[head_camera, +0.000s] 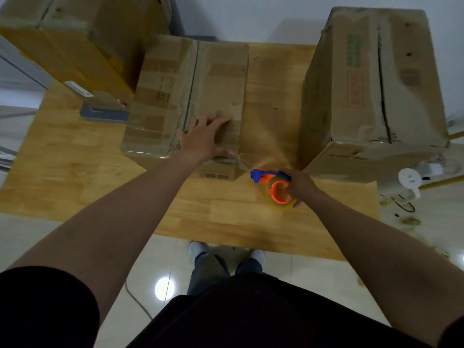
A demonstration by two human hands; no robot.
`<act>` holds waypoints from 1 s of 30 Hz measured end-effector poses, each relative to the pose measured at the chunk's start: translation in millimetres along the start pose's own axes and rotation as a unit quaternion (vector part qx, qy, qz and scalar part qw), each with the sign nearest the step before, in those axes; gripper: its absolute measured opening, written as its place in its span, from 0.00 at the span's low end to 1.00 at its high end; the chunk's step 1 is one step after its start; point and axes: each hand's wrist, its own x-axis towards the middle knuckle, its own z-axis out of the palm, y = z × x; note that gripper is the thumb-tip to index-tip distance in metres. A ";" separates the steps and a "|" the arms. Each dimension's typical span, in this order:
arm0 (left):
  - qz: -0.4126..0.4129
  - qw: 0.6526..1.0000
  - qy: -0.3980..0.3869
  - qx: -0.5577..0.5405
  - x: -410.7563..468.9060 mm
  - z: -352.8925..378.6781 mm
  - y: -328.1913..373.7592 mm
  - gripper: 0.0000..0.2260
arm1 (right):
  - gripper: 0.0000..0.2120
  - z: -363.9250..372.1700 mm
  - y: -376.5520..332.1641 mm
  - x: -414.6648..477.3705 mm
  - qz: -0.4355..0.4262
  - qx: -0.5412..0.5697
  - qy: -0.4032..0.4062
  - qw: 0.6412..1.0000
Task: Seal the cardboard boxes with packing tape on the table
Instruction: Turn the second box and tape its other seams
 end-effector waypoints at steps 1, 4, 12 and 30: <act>0.000 1.000 0.000 0.000 -0.2 -0.2 -0.1 0.45 | 0.30 1.8 -0.7 1.2 -0.007 -0.021 0.009 1.000; 0.014 1.000 -0.008 0.003 0.8 -2.4 -2.9 0.46 | 0.27 1.4 -5.7 2.7 -0.025 -0.091 0.039 0.995; 0.118 0.992 -0.055 0.009 -7.5 -34.5 -38.2 0.41 | 0.29 -13.7 -61.0 -28.4 -0.064 -0.146 0.107 0.981; 0.209 0.972 -0.040 0.096 -87.9 -28.3 -144.2 0.27 | 0.32 81.8 -221.7 -76.9 -0.331 -0.197 0.126 0.914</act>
